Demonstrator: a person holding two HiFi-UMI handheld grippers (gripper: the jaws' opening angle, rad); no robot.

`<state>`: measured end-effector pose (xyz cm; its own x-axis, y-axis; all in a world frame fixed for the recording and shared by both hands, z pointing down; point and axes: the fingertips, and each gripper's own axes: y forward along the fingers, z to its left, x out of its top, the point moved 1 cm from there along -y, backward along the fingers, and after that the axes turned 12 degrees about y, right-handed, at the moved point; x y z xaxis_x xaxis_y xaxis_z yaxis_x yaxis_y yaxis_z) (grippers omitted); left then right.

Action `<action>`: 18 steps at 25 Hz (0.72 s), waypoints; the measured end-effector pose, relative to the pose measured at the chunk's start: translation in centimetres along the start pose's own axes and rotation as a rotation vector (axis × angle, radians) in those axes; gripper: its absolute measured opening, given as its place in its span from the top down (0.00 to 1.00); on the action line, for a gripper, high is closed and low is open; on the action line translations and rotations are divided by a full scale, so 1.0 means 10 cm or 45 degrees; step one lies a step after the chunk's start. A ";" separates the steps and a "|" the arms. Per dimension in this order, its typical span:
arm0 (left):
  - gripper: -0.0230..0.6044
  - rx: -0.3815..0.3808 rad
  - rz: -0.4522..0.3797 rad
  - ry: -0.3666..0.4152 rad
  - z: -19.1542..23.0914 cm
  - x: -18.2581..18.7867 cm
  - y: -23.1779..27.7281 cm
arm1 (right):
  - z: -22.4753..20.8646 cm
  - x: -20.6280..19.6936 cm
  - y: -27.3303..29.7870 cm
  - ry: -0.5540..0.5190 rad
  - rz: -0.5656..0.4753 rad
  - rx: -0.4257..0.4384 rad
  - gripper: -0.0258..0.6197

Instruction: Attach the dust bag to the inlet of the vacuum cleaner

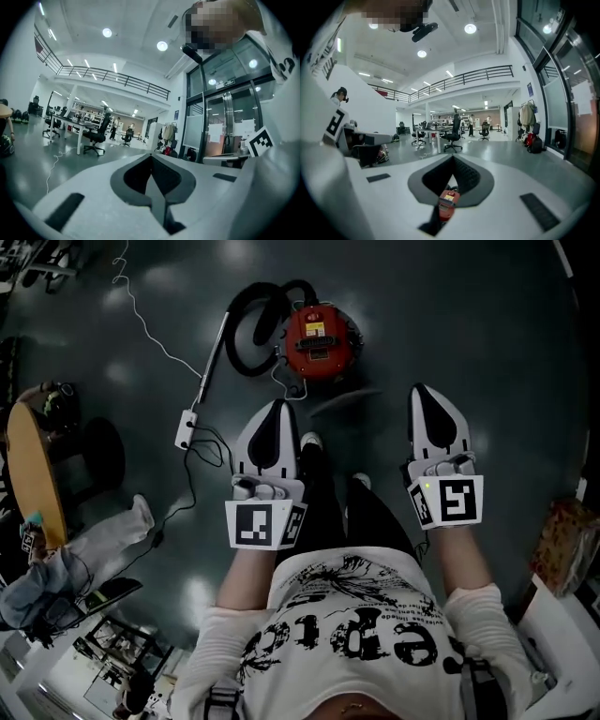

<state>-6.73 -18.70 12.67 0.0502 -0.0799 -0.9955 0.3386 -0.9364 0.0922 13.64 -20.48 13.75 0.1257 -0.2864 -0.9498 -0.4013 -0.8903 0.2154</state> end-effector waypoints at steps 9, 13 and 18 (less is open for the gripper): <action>0.96 0.068 -0.153 0.015 -0.44 1.06 -0.79 | 0.28 0.70 -1.07 -0.061 -0.098 0.034 0.96; 0.96 0.073 -0.155 0.035 -0.67 1.14 -1.07 | 0.36 0.67 -1.38 -0.076 -0.100 0.062 0.96; 0.96 0.096 -0.158 0.049 -0.82 1.11 -1.35 | 0.47 0.60 -1.61 -0.098 -0.108 0.112 0.96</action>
<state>-3.05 -4.20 0.52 0.0490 0.0499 -0.9975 0.2727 -0.9615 -0.0347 16.59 -6.23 3.48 0.0941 -0.1802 -0.9791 -0.4708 -0.8746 0.1158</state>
